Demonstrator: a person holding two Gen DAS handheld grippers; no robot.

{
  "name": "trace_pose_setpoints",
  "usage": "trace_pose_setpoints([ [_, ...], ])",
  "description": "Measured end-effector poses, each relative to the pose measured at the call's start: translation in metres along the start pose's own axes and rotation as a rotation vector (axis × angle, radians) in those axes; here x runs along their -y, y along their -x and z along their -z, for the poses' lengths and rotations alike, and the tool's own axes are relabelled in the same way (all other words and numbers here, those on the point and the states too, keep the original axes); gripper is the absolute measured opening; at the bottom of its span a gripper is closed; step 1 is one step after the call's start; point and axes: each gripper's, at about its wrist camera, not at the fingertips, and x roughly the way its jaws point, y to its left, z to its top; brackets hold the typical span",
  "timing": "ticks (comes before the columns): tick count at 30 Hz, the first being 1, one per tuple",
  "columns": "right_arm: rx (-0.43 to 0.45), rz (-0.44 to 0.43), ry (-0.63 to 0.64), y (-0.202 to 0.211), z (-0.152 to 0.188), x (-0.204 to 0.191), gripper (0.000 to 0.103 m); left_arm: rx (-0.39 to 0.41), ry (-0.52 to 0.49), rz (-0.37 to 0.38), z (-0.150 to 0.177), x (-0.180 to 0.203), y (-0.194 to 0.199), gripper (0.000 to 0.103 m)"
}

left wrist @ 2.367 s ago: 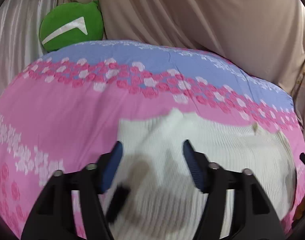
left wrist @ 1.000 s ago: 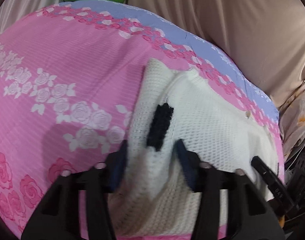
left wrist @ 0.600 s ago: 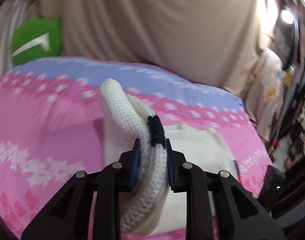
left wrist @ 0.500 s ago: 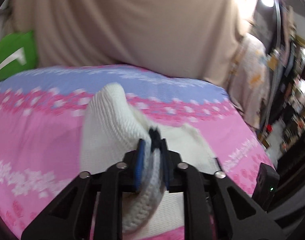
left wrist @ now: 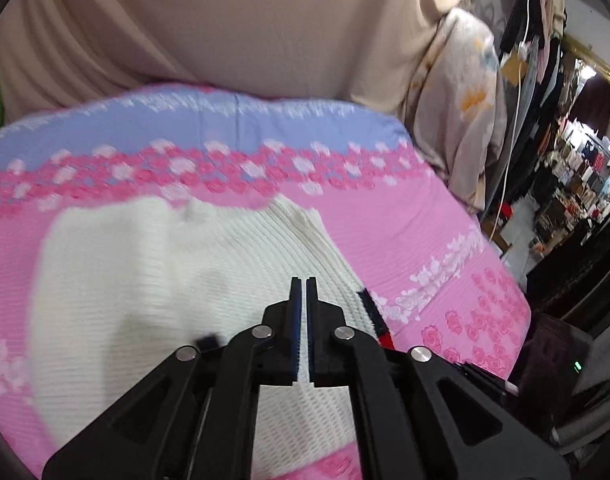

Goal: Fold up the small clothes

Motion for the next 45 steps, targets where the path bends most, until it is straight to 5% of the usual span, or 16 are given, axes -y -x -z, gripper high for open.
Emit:
trace_pose_setpoints([
  [2, -0.038, -0.119, -0.007, -0.012, -0.008, -0.014, 0.057, 0.042, 0.007, -0.046, 0.0, -0.015, 0.03, 0.032],
  [4, -0.101, -0.22, -0.009, -0.033, -0.017, -0.029, 0.066, 0.064, 0.014, -0.105, 0.006, -0.031, 0.055, 0.047],
  [8, -0.224, -0.318, -0.005, -0.083, -0.029, -0.059, 0.068, -0.003, 0.016, -0.172, 0.036, -0.049, 0.074, 0.05],
  [13, -0.342, -0.405, -0.03, -0.141, -0.042, -0.086, 0.068, -0.122, 0.053, -0.099, 0.081, -0.06, 0.058, 0.054],
  [19, -0.443, -0.369, 0.014, -0.19, -0.051, -0.115, 0.069, -0.167, -0.01, -0.171, 0.108, -0.06, 0.02, 0.055],
  [21, -0.434, -0.343, 0.058, -0.196, -0.051, -0.125, 0.055, -0.154, -0.036, -0.185, 0.109, -0.057, 0.019, 0.056],
  [22, -0.433, -0.348, 0.073, -0.196, -0.053, -0.127, 0.027, -0.154, -0.042, -0.19, 0.108, -0.056, 0.019, 0.055],
  [23, -0.426, -0.37, 0.074, -0.193, -0.056, -0.129, 0.024, -0.153, -0.047, -0.192, 0.108, -0.053, 0.019, 0.055],
  [29, -0.256, -0.436, 0.085, -0.133, -0.103, -0.098, 0.021, -0.103, -0.1, -0.011, 0.086, -0.02, 0.031, 0.052],
  [35, -0.31, -0.241, -0.081, -0.139, -0.095, 0.016, 0.021, -0.074, -0.178, 0.135, 0.07, 0.02, 0.02, 0.052],
  [37, -0.312, -0.361, -0.183, -0.138, -0.089, 0.044, 0.019, -0.072, -0.177, 0.169, 0.065, 0.027, 0.016, 0.052],
  [45, -0.343, -0.373, -0.106, -0.146, -0.118, 0.024, 0.036, -0.098, -0.224, 0.226, 0.061, 0.056, -0.017, 0.057],
])
